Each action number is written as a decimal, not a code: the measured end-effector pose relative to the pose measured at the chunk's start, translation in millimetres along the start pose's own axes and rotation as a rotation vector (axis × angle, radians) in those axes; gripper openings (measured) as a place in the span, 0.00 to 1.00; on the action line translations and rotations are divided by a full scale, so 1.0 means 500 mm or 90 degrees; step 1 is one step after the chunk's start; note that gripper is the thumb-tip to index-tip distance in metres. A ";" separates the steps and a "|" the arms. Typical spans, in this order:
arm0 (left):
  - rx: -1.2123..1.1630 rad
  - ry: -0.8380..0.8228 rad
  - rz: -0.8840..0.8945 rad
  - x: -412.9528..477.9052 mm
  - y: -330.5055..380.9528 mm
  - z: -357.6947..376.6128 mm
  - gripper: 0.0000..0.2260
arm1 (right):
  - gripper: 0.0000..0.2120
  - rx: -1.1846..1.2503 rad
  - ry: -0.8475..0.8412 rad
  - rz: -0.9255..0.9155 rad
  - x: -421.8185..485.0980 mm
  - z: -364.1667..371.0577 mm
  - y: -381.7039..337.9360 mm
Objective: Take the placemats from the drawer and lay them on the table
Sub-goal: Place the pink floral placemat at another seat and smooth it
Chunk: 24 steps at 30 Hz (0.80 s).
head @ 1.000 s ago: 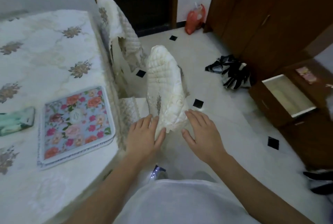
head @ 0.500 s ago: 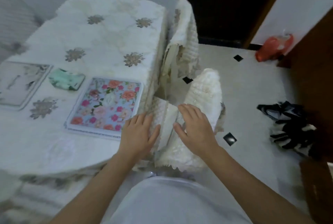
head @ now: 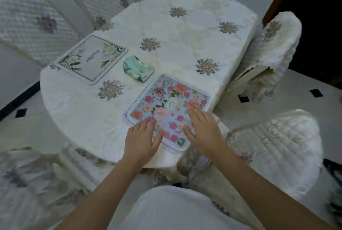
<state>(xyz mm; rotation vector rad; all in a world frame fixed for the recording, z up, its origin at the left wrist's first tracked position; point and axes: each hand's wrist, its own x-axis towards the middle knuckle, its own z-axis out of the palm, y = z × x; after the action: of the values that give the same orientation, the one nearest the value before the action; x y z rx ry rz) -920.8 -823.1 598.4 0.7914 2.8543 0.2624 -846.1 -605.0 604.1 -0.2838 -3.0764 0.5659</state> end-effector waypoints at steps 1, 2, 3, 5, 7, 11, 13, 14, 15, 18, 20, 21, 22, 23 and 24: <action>0.001 -0.012 0.006 0.026 -0.020 0.003 0.30 | 0.29 0.000 -0.008 0.017 0.021 0.012 -0.002; 0.005 -0.027 0.016 0.055 -0.041 0.007 0.30 | 0.29 0.000 -0.016 0.038 0.042 0.025 -0.004; 0.011 -0.041 0.026 0.085 -0.063 0.010 0.31 | 0.29 0.001 -0.025 0.061 0.063 0.038 -0.004; 0.017 -0.056 0.035 0.143 -0.108 0.016 0.30 | 0.29 0.011 -0.034 0.108 0.100 0.066 -0.005; 0.019 -0.059 0.041 0.194 -0.147 0.022 0.29 | 0.29 0.020 -0.034 0.147 0.128 0.094 -0.001; 0.020 -0.092 0.062 0.270 -0.201 0.047 0.28 | 0.32 0.021 -0.062 0.236 0.154 0.144 0.017; 0.023 -0.092 0.076 0.294 -0.218 0.062 0.25 | 0.34 0.009 -0.062 0.254 0.156 0.165 0.021; 0.018 -0.087 0.081 0.302 -0.223 0.068 0.24 | 0.34 0.008 -0.051 0.260 0.154 0.173 0.022; 0.012 -0.082 0.081 0.308 -0.225 0.072 0.23 | 0.35 0.012 -0.036 0.271 0.152 0.179 0.023; -0.007 -0.073 0.087 0.319 -0.227 0.075 0.22 | 0.35 0.021 -0.001 0.316 0.141 0.187 0.024; -0.043 -0.064 0.086 0.322 -0.229 0.072 0.21 | 0.34 0.049 0.015 0.336 0.127 0.189 0.026; -0.064 -0.062 0.080 0.322 -0.230 0.071 0.21 | 0.33 0.059 0.013 0.349 0.118 0.189 0.028; -0.080 -0.065 0.075 0.322 -0.232 0.070 0.20 | 0.33 0.064 0.006 0.367 0.110 0.189 0.029; -0.091 -0.072 0.070 0.321 -0.233 0.070 0.19 | 0.34 0.069 -0.003 0.388 0.103 0.189 0.031; -0.101 -0.079 0.065 0.319 -0.234 0.071 0.18 | 0.34 0.082 -0.009 0.410 0.098 0.189 0.032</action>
<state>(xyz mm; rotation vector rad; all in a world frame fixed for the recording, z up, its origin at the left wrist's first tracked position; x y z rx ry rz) -1106.0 -834.2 521.1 0.8882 2.6428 0.4321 -894.5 -615.1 508.3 -1.2846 -2.8952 0.7599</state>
